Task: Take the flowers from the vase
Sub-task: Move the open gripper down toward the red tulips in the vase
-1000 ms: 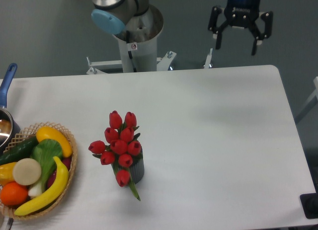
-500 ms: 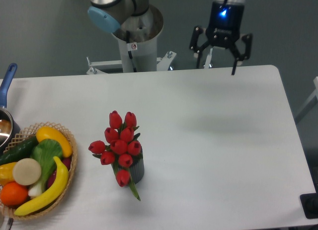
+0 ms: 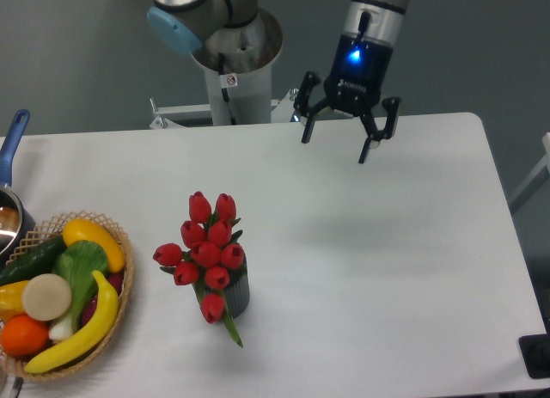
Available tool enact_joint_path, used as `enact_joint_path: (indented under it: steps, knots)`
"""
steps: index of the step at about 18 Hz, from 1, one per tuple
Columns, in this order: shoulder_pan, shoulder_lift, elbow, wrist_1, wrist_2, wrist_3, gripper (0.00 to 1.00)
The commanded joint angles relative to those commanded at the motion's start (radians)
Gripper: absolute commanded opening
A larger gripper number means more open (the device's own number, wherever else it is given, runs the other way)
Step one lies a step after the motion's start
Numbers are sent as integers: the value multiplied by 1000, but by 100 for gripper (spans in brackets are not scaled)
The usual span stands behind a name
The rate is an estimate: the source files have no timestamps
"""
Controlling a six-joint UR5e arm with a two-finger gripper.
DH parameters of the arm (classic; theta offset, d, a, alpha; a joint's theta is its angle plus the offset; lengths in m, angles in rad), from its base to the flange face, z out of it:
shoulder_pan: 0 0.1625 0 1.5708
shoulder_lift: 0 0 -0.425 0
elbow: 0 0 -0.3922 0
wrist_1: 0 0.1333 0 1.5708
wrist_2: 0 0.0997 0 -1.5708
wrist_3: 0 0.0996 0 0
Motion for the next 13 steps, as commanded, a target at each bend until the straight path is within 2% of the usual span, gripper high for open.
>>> enact_joint_path:
  steps: [3,10,13]
  knots:
    - [-28,-43,14,19,-37,29,100]
    - [-83,-107,14,20,-106,38,100]
    - [-104,-149,14,20,-175,38,100]
